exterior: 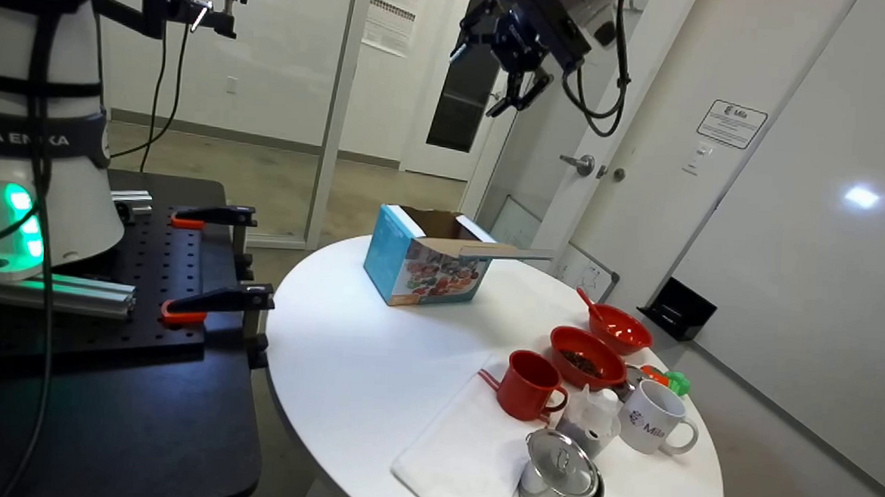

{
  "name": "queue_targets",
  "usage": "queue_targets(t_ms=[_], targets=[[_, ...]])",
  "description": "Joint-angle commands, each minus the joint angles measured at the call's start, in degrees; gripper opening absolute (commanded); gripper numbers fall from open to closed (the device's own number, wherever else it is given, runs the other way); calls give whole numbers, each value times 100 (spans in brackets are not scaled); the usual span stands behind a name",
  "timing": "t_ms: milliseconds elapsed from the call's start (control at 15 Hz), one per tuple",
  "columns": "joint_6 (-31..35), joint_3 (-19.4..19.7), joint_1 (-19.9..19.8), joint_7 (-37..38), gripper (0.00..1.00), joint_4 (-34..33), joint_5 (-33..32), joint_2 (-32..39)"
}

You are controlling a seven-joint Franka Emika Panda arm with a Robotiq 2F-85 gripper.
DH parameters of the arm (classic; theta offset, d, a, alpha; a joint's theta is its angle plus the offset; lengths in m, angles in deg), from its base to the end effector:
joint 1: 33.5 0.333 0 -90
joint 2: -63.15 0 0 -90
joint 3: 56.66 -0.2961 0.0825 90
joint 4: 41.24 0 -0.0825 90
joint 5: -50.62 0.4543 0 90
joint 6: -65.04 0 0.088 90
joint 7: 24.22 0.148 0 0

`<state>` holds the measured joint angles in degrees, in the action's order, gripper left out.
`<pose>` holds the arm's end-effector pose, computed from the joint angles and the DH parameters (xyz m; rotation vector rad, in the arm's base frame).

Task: Close the top part of the blue box.

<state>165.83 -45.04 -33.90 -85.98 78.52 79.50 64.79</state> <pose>0.5610 -0.0559 0.3045 -2.4119 -0.8527 0.0003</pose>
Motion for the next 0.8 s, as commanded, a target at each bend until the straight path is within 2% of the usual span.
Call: queue_targets(t_ms=[0,200,267,467,733], targets=[[-1005,-171,-510,-831,100,-885,573,1037],[-1824,-262,-944,-886,100,-1210,955,1514],[-1245,-315,-822,-773,100,-783,664,1136],[-1582,-321,-1019,-829,100,-1011,814,1436],[-2221,-517,-1156,-1216,100,-1271,986,1851]])
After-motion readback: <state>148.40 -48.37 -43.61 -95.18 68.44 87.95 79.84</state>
